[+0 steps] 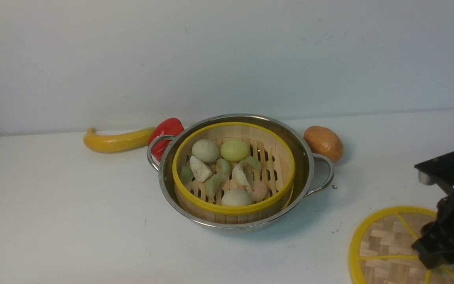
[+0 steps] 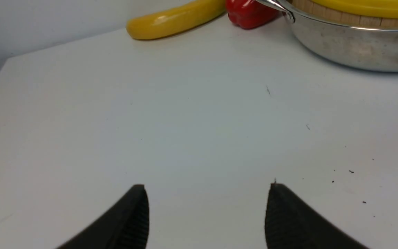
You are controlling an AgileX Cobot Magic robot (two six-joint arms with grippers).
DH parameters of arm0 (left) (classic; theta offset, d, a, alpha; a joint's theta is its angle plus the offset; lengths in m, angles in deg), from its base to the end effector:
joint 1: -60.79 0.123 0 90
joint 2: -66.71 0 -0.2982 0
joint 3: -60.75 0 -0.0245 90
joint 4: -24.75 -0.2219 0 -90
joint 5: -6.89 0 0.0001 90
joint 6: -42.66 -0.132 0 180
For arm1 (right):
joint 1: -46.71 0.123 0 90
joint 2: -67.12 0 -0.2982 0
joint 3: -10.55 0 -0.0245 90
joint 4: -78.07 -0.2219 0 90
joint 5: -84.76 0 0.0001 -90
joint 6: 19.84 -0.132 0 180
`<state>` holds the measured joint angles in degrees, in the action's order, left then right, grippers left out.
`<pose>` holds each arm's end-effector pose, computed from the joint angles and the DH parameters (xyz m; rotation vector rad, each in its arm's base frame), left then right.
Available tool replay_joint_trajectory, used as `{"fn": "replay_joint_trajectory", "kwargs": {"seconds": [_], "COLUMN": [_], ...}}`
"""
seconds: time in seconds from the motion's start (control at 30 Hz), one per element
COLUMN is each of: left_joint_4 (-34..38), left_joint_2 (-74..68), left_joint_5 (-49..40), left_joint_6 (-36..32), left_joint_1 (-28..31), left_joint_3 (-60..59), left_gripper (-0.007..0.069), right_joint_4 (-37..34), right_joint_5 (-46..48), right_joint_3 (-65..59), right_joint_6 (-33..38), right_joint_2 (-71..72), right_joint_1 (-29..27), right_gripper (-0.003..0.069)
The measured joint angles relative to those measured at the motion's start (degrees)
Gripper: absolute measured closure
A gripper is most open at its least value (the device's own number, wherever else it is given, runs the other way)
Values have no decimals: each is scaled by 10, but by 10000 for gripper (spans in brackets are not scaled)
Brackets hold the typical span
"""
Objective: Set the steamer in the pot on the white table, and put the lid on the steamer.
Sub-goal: 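Move the gripper down to the bamboo steamer lid and grasp its center knob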
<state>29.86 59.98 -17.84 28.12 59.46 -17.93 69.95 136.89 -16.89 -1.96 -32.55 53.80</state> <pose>0.0468 -0.0060 0.1548 0.2128 1.9092 0.0647 0.2404 0.0447 0.1715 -0.5412 3.0657 0.1725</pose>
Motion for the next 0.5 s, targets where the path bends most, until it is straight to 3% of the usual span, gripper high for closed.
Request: {"fn": "replay_joint_trajectory", "kwargs": {"seconds": [0.5], "left_joint_4": [0], "left_joint_2": [0], "left_joint_5": [0], "left_joint_6": [0], "left_joint_1": [0], "left_joint_3": [0], "left_gripper": [204], "right_joint_4": [-4], "right_joint_5": [-1], "right_joint_3": [6], "right_joint_6": [1], "right_joint_2": [-30], "right_joint_1": [0], "right_gripper": [417]}}
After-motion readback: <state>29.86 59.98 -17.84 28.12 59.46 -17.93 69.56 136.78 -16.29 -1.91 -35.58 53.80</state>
